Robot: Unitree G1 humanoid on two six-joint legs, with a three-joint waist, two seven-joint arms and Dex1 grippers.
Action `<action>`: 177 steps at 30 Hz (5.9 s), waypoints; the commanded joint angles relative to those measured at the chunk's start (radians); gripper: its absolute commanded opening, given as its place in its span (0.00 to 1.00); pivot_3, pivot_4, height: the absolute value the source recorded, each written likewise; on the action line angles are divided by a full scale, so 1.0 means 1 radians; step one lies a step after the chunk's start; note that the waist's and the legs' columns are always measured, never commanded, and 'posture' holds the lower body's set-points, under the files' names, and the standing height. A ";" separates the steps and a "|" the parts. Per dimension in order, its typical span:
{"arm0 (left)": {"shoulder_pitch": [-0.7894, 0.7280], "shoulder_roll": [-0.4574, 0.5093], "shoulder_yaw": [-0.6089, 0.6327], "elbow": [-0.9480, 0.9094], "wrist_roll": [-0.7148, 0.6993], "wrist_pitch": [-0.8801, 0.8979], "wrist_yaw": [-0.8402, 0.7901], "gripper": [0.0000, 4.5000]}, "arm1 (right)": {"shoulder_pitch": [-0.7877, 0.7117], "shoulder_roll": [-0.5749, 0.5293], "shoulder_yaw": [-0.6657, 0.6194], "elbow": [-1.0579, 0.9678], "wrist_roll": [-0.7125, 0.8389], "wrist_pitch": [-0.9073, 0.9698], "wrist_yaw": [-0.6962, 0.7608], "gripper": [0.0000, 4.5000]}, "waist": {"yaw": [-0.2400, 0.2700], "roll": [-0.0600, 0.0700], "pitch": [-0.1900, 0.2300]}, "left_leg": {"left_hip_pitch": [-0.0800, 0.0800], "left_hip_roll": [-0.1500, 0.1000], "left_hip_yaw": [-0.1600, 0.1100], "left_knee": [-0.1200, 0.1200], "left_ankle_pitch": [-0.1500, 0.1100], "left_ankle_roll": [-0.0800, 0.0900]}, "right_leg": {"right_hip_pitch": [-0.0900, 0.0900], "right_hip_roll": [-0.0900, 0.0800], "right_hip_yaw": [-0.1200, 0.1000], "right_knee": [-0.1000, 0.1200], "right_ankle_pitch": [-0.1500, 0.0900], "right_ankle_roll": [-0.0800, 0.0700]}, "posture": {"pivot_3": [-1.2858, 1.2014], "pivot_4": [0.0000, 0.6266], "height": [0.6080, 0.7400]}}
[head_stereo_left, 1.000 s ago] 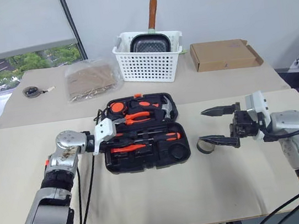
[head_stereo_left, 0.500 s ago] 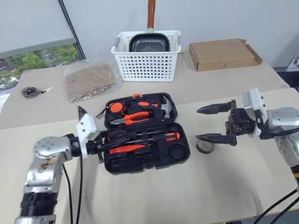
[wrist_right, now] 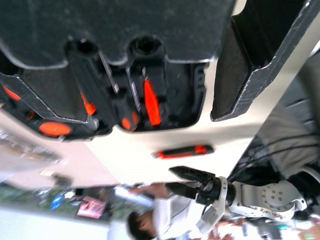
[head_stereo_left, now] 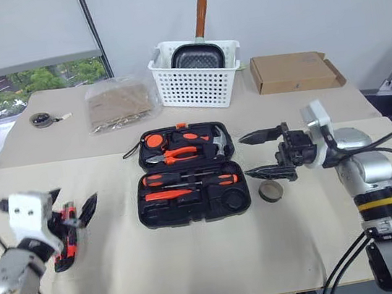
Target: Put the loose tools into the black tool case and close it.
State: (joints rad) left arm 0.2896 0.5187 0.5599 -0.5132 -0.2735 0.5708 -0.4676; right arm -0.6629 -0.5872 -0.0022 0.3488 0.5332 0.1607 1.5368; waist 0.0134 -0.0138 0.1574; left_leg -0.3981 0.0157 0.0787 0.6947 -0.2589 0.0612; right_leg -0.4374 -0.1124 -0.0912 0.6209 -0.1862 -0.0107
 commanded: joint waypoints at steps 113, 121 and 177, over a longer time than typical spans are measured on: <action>-0.954 0.095 -0.678 0.902 0.005 -0.606 -0.885 0.40 | 0.608 -0.152 -0.288 -0.445 0.140 -0.093 -0.237 1.00 | 0.013 0.001 0.000 | -0.004 0.001 0.007 0.000 -0.001 0.003 | 0.000 -0.001 -0.007 -0.009 0.001 0.011 | 0.52 0.24 0.70; -0.983 0.112 -0.710 0.972 0.060 -0.673 -0.953 0.40 | 0.582 -0.151 -0.274 -0.433 0.138 -0.090 -0.229 1.00 | 0.014 0.001 0.000 | -0.004 0.001 0.007 0.001 -0.001 0.003 | 0.000 0.000 -0.007 -0.009 0.001 0.011 | 0.52 0.24 0.70; -0.933 0.179 -0.684 0.634 -0.103 -0.358 -1.070 0.88 | 0.542 -0.135 -0.237 -0.448 0.123 -0.063 -0.225 1.00 | 0.024 0.001 0.000 | -0.002 0.001 0.008 0.003 -0.003 0.006 | 0.002 0.000 -0.005 -0.007 0.001 0.012 | 0.52 0.24 0.70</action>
State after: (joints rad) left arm -0.6286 0.7091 -0.1476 0.1593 -0.3474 0.1952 -1.5574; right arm -0.1020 -0.7226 -0.2362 -0.0776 0.6486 0.0950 1.3077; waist 0.0369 -0.0124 0.1572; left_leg -0.3998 0.0164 0.0866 0.6982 -0.2615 0.0667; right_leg -0.4354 -0.1120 -0.0957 0.6141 -0.1852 0.0015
